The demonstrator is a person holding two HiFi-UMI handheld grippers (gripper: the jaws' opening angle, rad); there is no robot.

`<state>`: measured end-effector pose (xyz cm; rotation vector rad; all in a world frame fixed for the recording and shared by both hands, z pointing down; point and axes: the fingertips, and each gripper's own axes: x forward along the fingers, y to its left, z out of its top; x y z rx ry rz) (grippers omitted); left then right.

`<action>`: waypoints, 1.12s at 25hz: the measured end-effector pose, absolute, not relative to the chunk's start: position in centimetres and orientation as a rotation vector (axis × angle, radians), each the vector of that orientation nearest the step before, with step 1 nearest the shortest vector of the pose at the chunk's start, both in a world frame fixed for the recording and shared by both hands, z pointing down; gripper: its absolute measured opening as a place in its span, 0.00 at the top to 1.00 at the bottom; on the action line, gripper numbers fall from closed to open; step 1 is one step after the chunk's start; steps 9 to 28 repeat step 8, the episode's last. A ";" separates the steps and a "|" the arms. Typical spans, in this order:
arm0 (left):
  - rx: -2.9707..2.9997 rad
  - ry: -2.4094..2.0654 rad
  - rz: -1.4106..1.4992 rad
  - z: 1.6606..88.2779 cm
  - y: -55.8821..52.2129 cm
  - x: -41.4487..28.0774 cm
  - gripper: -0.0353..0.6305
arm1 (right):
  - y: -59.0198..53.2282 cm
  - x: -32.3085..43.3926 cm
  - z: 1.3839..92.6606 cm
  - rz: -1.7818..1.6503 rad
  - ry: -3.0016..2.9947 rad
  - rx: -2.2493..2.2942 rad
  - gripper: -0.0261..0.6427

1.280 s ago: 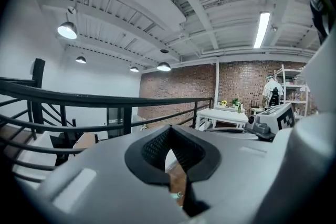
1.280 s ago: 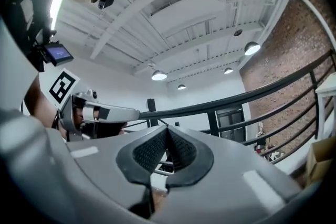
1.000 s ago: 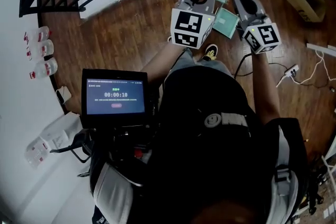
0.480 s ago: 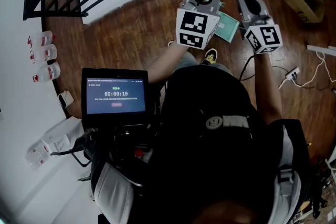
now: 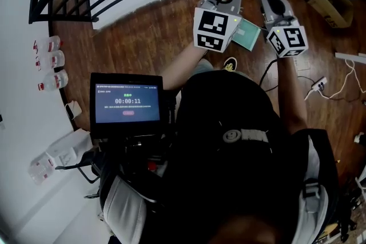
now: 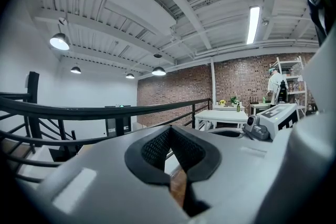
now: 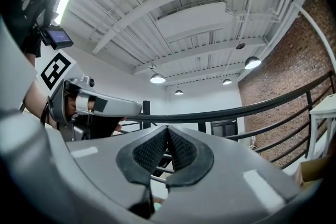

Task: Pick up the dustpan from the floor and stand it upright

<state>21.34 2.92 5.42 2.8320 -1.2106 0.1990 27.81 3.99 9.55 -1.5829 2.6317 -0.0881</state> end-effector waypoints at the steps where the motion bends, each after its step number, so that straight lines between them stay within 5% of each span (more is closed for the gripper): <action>1: 2.832 -1.216 0.199 5.4 2.8 21.3 0.92 | 3.9 27.8 9.5 -0.085 2.634 -1.581 0.95; 28: 2.838 -1.220 0.205 5.1 2.6 21.4 0.92 | 3.4 27.3 9.1 -0.068 2.648 -1.558 0.95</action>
